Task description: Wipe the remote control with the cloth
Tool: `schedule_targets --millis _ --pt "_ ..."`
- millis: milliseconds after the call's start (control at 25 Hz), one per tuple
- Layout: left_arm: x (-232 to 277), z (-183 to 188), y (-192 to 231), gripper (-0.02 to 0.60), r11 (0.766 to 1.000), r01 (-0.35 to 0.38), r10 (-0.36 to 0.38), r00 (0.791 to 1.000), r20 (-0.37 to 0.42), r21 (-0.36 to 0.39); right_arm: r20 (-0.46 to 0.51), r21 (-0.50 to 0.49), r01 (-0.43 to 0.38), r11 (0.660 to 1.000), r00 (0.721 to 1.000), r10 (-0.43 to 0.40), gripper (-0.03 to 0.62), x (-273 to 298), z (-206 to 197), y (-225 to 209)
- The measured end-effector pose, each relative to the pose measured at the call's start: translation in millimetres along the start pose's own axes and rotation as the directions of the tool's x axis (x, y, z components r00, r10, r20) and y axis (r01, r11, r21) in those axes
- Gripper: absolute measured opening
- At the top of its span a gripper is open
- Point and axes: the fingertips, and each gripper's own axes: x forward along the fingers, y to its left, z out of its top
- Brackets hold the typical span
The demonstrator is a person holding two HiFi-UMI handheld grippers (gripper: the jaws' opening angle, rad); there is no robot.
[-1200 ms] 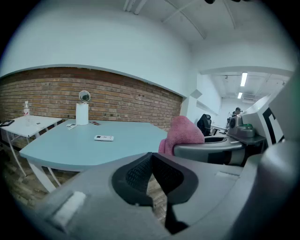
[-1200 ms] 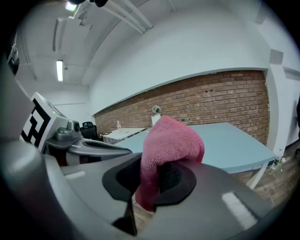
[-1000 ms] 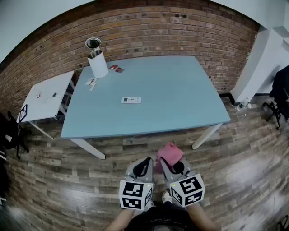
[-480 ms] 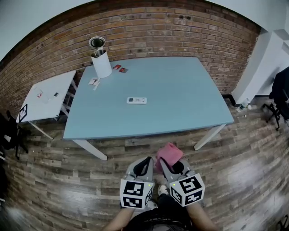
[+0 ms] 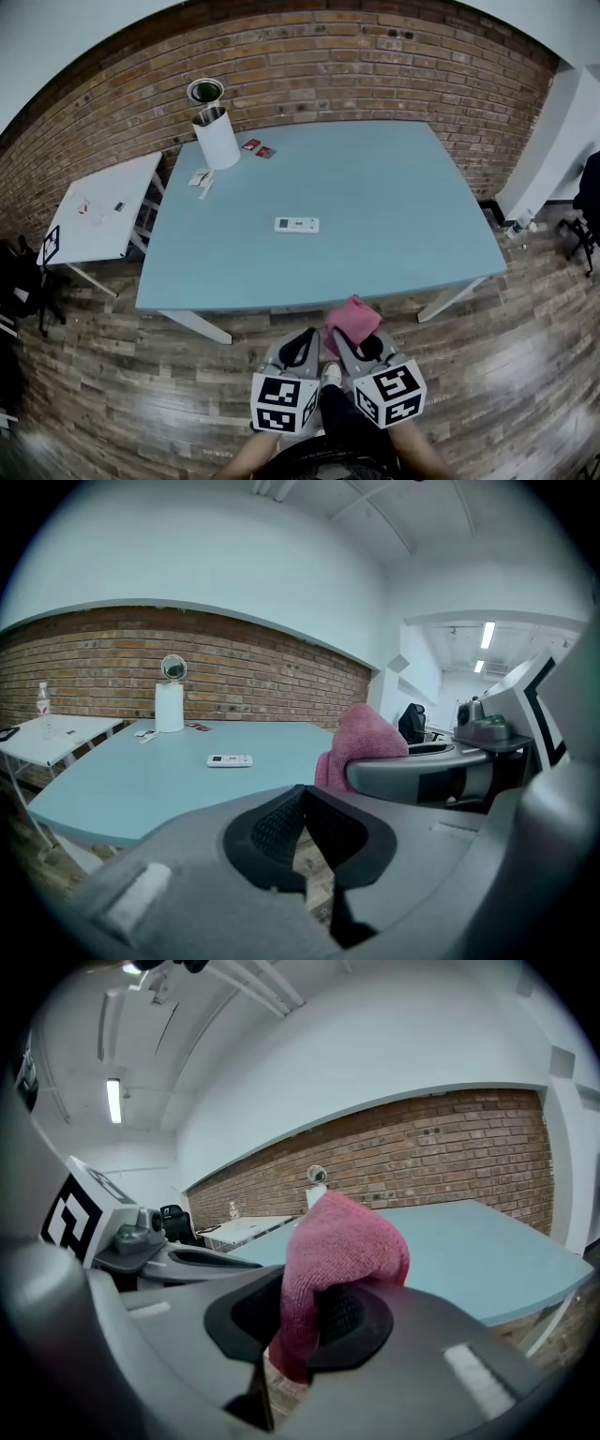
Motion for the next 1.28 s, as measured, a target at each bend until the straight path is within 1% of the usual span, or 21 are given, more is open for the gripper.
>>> schedule_targets --millis 240,400,520,760,880,1000,1080,1160,1240,1280 --pt "46 17 39 0.0 1.0 -0.022 0.022 0.999 -0.025 -0.005 -0.018 0.015 -0.024 1.0 1.0 0.025 0.063 52 15 -28" --pt "76 25 66 0.0 0.999 -0.035 0.035 0.998 -0.055 -0.013 -0.039 0.037 -0.032 0.999 0.999 0.034 0.063 84 23 -49" --pt "98 27 81 0.0 1.0 -0.031 0.03 0.996 -0.086 -0.008 -0.054 0.058 -0.035 0.998 0.998 0.038 0.063 102 26 -64" --pt "132 23 108 0.0 0.997 -0.006 0.017 0.989 -0.149 0.072 -0.061 0.081 -0.061 0.995 0.996 0.066 0.063 129 29 -82" --pt "142 28 126 0.0 0.991 0.007 0.016 0.986 -0.168 0.137 -0.057 0.086 -0.071 0.994 0.996 0.076 0.063 139 36 -89" --pt "154 35 148 0.0 0.977 0.037 0.006 0.981 -0.196 0.212 -0.057 0.09 -0.074 0.993 0.995 0.079 0.063 147 39 -93" --pt "162 39 162 0.002 0.961 0.056 0.003 0.977 -0.214 0.271 -0.063 0.093 -0.079 0.993 0.994 0.085 0.063 152 38 -93" --pt "169 42 177 0.002 0.936 0.079 0.003 0.973 -0.232 0.342 -0.071 0.096 -0.079 0.992 0.994 0.086 0.063 159 39 -93" --pt "177 42 188 0.003 0.907 0.118 -0.009 0.965 -0.262 0.404 -0.079 0.098 -0.073 0.992 0.994 0.081 0.063 166 40 -92" --pt "181 39 193 0.037 0.892 0.148 -0.024 0.959 -0.283 0.427 -0.083 0.1 -0.069 0.993 0.994 0.077 0.063 169 40 -92"
